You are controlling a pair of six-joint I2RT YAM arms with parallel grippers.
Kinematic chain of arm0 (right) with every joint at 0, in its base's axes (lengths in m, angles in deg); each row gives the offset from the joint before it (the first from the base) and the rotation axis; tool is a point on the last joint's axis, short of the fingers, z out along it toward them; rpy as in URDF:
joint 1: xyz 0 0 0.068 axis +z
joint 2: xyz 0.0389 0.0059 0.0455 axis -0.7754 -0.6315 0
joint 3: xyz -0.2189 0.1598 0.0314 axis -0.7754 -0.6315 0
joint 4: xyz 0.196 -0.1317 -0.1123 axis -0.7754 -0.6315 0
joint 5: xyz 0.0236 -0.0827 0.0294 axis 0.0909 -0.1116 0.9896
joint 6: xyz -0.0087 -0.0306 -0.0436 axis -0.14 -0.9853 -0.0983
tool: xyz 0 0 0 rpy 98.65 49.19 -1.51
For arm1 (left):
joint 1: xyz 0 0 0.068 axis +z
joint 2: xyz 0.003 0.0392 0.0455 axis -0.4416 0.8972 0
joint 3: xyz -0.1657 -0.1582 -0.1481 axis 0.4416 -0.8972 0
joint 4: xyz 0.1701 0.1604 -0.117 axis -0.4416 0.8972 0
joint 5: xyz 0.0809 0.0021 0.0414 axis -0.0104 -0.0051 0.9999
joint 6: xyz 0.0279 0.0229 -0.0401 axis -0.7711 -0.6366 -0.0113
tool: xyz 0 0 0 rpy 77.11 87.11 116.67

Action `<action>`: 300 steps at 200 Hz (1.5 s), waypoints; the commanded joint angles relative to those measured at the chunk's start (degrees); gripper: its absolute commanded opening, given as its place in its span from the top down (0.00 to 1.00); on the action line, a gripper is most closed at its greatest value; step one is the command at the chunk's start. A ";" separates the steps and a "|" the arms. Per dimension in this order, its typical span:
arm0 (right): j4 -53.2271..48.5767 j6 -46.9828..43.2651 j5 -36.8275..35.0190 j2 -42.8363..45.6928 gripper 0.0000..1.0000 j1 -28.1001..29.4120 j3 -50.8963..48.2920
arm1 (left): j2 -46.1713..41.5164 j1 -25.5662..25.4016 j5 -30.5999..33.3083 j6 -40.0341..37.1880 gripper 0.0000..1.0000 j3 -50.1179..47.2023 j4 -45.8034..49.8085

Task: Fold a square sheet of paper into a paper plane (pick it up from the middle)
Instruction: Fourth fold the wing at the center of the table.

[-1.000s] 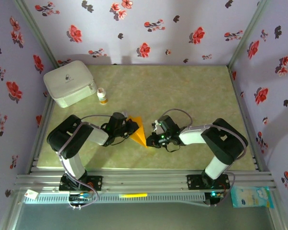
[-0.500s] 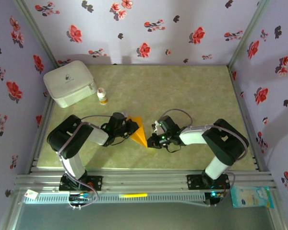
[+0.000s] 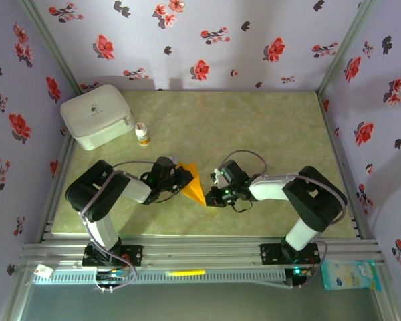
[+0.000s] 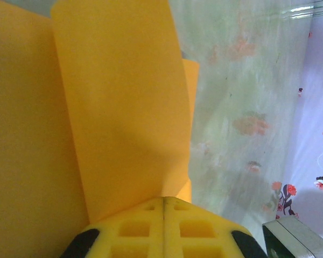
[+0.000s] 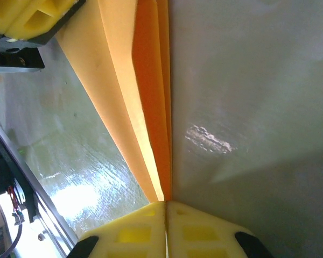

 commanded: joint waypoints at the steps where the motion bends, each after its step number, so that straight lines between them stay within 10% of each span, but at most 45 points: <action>1: -12.53 -3.31 -2.36 0.36 0.91 0.59 -0.87 | 2.17 0.82 3.40 -0.54 1.00 -2.20 7.30; 128: -12.27 2.39 -5.83 11.33 0.91 -0.40 4.49 | 1.91 0.82 3.40 -0.50 1.00 -2.97 6.52; 175: 2.88 11.89 0.50 3.58 0.98 0.52 6.91 | 2.17 0.81 3.44 -0.45 1.00 -3.12 5.99; 300: 3.71 12.78 -0.12 -7.20 0.99 0.72 9.49 | 2.98 0.82 3.30 0.07 1.00 -3.80 4.48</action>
